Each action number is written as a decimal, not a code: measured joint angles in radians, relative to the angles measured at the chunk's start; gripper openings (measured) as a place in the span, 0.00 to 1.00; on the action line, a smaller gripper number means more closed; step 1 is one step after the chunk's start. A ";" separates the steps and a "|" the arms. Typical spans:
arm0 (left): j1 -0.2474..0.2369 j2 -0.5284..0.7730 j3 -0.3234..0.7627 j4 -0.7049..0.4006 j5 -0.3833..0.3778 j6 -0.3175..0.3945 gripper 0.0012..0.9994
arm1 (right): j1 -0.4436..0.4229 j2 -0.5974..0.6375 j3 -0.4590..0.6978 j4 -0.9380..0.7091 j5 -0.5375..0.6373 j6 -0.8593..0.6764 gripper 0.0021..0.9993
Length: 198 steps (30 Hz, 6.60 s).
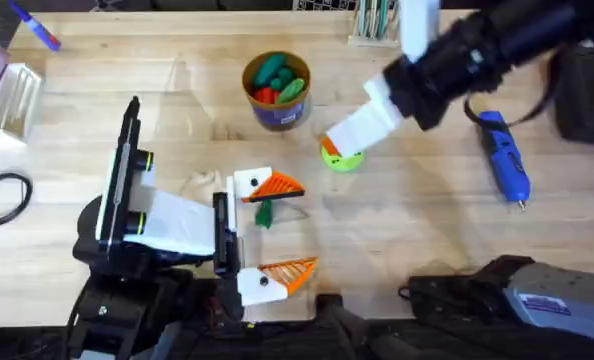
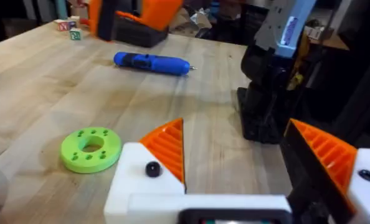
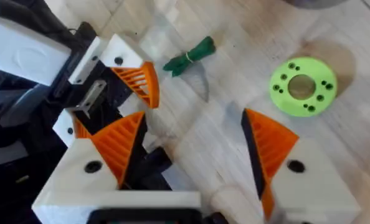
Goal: Pick up the gripper from the table and insert it into the empty holder that is missing its gripper. Then pick up a screw, insert it into the mounting hole, and use the screwdriver to tighten it. Finally, clean up the table by picking up the vegetable and placing it into the bucket.
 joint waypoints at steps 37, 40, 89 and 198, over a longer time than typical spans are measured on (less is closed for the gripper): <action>0.000 0.000 -0.003 0.045 -0.234 0.010 0.01 | -0.410 -0.533 -0.516 -0.136 -0.620 -0.599 0.99; 0.000 0.000 -0.003 0.047 -0.245 0.010 0.01 | -0.410 -0.533 -0.516 -0.103 -0.609 -0.612 0.99; 0.000 0.000 -0.003 0.053 -0.294 -0.040 0.01 | -1.042 0.166 -0.516 0.617 0.433 -0.388 0.99; 0.000 0.000 -0.003 0.054 -0.295 -0.040 0.01 | 0.365 -0.211 -0.810 2.160 0.138 0.344 0.02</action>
